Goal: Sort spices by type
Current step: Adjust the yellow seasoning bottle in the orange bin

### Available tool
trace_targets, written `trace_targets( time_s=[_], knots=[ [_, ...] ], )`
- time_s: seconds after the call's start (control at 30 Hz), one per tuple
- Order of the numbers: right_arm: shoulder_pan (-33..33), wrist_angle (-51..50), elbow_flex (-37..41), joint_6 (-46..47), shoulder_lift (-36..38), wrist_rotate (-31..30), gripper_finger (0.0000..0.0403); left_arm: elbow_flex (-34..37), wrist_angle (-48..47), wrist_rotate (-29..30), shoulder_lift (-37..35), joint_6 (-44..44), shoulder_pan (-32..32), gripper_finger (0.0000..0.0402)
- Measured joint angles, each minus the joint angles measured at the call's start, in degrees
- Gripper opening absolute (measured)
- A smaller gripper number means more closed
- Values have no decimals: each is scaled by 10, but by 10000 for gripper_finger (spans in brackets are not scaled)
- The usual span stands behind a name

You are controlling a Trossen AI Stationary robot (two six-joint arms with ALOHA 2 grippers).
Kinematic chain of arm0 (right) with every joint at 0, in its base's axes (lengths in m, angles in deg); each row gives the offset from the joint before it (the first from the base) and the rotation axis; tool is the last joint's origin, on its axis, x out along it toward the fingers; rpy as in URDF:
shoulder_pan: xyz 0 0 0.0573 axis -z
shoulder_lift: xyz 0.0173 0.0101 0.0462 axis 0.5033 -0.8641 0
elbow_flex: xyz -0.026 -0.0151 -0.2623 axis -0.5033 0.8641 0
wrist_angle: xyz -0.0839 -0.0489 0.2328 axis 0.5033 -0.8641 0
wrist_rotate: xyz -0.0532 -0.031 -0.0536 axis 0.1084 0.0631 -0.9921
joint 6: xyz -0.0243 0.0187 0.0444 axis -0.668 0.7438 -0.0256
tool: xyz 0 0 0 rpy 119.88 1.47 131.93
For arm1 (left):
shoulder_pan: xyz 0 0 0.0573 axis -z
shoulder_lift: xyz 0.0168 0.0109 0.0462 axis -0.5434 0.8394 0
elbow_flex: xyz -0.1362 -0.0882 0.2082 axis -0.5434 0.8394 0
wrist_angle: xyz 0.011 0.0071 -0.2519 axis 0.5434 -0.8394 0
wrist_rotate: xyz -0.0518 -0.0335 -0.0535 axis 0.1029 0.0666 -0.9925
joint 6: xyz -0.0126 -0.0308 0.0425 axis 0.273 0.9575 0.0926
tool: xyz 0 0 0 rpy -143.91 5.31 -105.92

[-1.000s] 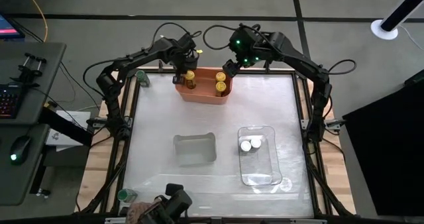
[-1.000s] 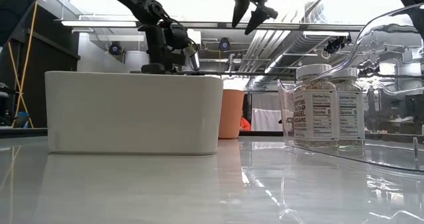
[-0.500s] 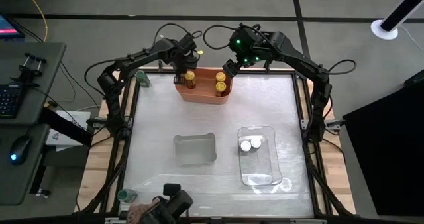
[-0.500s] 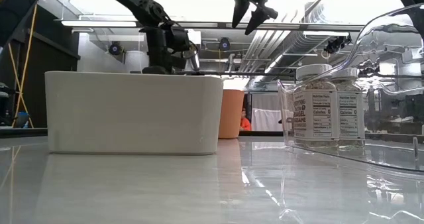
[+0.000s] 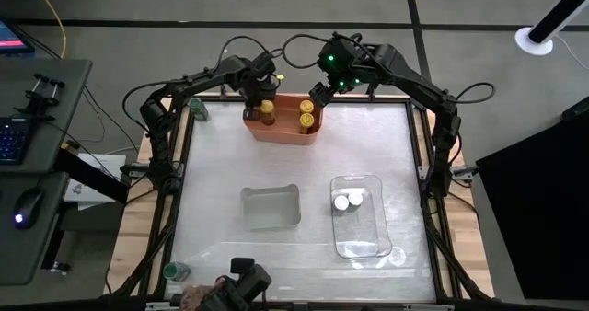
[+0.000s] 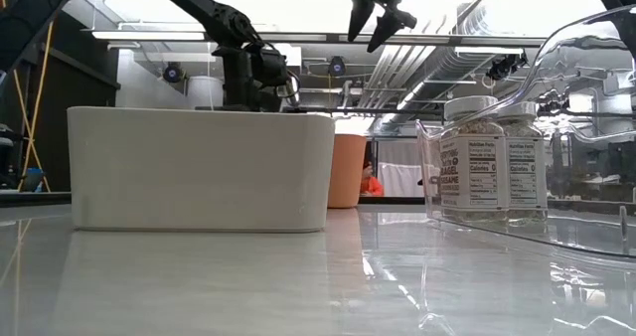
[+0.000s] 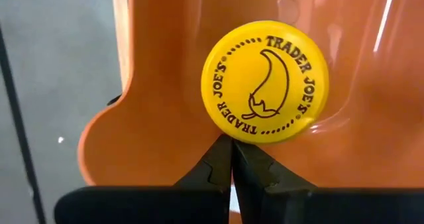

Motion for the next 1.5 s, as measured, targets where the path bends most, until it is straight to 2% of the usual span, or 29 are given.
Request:
trace_targets(
  time_s=[0.4, 0.9, 1.5],
  knots=[
    [0, 5, 0, -9, 0, 0, 268, 0, 1, -56, 0, 3, 19, 0],
    [0, 8, 0, -10, 0, -2, 268, 23, 69, -53, 3, 101, 51, 0],
    [0, 8, 0, -10, 0, -2, 268, 23, 125, -50, 4, 122, 74, 0]
  ],
)
